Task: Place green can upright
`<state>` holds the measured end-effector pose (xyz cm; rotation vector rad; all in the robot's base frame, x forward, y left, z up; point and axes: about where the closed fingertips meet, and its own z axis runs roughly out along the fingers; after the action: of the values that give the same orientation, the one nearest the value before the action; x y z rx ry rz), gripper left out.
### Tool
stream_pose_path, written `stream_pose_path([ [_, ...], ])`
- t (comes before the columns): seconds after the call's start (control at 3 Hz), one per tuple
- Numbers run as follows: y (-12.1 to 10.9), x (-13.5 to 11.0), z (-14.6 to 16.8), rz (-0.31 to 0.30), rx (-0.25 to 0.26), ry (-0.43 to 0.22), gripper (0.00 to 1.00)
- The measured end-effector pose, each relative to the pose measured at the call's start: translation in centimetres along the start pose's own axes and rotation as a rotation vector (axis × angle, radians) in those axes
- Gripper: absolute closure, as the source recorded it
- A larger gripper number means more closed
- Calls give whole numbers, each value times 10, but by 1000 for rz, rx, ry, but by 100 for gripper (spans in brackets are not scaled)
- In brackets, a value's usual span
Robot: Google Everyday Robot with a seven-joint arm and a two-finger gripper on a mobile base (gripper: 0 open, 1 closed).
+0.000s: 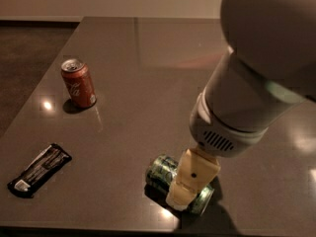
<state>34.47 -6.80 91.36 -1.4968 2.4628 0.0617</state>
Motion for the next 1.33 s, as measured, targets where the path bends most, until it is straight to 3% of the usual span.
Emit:
stream_pose_path([
  [0.67, -2, 15, 33, 8, -23, 36, 0],
  [1.33, 11, 22, 60, 25, -78, 84, 0],
])
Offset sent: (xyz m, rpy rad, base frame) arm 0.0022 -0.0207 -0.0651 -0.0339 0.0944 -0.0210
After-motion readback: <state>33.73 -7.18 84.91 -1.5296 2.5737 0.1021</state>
